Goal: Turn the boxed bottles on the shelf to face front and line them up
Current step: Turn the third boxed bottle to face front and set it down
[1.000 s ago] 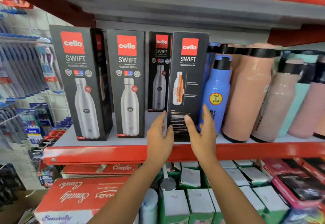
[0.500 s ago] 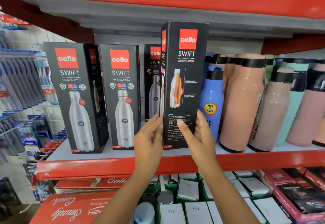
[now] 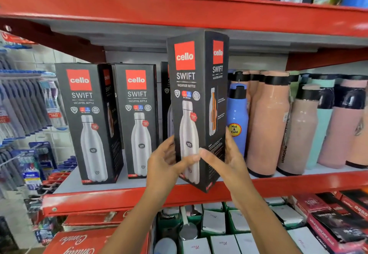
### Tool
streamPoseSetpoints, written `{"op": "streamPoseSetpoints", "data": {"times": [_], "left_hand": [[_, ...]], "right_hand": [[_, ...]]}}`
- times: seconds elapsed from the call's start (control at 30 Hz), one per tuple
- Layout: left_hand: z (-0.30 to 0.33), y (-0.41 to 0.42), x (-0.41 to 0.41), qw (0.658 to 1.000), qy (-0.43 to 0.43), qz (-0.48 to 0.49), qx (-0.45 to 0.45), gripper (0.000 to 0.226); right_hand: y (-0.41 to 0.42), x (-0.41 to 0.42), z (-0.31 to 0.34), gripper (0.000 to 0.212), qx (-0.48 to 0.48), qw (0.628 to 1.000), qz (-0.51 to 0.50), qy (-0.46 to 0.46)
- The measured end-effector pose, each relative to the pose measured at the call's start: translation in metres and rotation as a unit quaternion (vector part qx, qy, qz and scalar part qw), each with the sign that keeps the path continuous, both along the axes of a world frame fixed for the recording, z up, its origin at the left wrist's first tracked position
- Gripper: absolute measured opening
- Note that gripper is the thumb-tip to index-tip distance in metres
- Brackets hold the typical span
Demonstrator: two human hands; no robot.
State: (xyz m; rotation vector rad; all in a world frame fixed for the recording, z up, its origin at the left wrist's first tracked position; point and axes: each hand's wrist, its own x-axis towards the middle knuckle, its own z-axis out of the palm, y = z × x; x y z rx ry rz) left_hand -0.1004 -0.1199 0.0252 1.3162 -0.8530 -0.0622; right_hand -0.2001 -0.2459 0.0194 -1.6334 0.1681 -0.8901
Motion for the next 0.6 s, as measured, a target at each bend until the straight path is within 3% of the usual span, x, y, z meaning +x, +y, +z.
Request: {"op": "streamPoseSetpoints", "data": {"times": [0.1,0.3,0.6], "left_hand": [[-0.004,-0.001,0.0,0.999,-0.011,0.038,-0.021,0.052],[-0.009,-0.005,0.007,0.995,-0.011,0.098,-0.032,0.05],[-0.025,-0.021,0.022,0.982,-0.011,0.19,0.003,0.054]], "right_hand": [[-0.003,0.007,-0.003,0.119,-0.002,1.0,0.007,0.02],[-0.009,0.02,-0.005,0.057,-0.024,1.0,0.011,-0.011],[-0.026,0.059,-0.018,0.05,-0.036,0.998,-0.047,-0.002]]}}
